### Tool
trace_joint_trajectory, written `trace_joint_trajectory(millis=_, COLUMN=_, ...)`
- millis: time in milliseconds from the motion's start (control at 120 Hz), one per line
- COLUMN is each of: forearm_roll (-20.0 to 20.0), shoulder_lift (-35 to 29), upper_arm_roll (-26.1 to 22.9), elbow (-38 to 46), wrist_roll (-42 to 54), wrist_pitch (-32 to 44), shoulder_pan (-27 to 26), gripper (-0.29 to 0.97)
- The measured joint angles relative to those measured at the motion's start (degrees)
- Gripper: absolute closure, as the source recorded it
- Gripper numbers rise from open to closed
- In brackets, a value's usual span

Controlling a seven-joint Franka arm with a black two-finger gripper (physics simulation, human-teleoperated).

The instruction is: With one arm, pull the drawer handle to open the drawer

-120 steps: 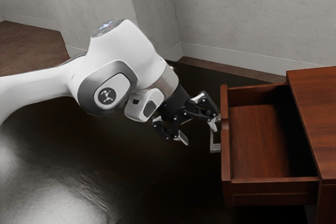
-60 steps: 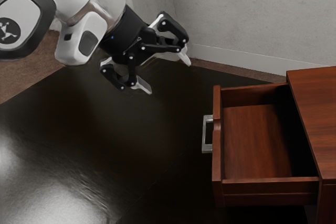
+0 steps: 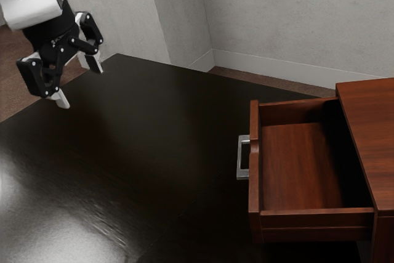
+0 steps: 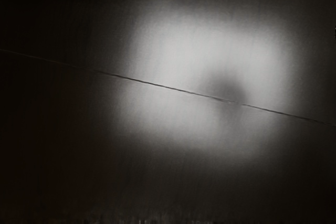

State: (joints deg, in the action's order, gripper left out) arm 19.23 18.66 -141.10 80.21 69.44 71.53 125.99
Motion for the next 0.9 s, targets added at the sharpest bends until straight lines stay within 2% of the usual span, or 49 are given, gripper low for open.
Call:
trace_joint_trajectory(millis=58, forearm_roll=0.0, shoulder_lift=-0.3, upper_arm_roll=0.4, elbow=-0.1, wrist_roll=-2.7, wrist_pitch=-1.3, shoulder_pan=1.0, gripper=0.0)
trace_joint_trajectory(millis=108, forearm_roll=-0.6, shoulder_lift=-1.5, upper_arm_roll=-1.3, elbow=-0.2, wrist_roll=-4.9, wrist_pitch=-2.2, shoulder_pan=4.8, gripper=0.0)
trace_joint_trajectory(millis=242, forearm_roll=-2.6, shoulder_lift=-5.9, upper_arm_roll=-11.3, elbow=-0.3, wrist_roll=-9.8, wrist_pitch=-3.7, shoulder_pan=18.3, gripper=0.0)
trace_joint_trajectory(millis=425, forearm_roll=-5.1, shoulder_lift=-9.8, upper_arm_roll=-22.2, elbow=-1.6, wrist_roll=-14.8, wrist_pitch=-4.6, shoulder_pan=31.5, gripper=0.0)
trace_joint_trajectory(millis=525, forearm_roll=-7.2, shoulder_lift=-13.1, upper_arm_roll=-24.8, elbow=-4.6, wrist_roll=-16.6, wrist_pitch=-5.1, shoulder_pan=36.6, gripper=0.0)
trace_joint_trajectory(millis=608, forearm_roll=-9.2, shoulder_lift=-14.7, upper_arm_roll=-24.9, elbow=-6.1, wrist_roll=-17.8, wrist_pitch=-5.5, shoulder_pan=40.9, gripper=0.0)
trace_joint_trajectory(millis=708, forearm_roll=-10.5, shoulder_lift=-13.8, upper_arm_roll=-24.9, elbow=-6.5, wrist_roll=-19.0, wrist_pitch=-5.9, shoulder_pan=39.7, gripper=0.0)
trace_joint_trajectory(millis=825, forearm_roll=-11.3, shoulder_lift=-17.9, upper_arm_roll=-24.9, elbow=-10.0, wrist_roll=-19.9, wrist_pitch=-6.9, shoulder_pan=40.7, gripper=0.0)
trace_joint_trajectory(millis=900, forearm_roll=-11.5, shoulder_lift=-17.5, upper_arm_roll=-24.9, elbow=-11.4, wrist_roll=-20.3, wrist_pitch=-7.7, shoulder_pan=39.6, gripper=0.0)
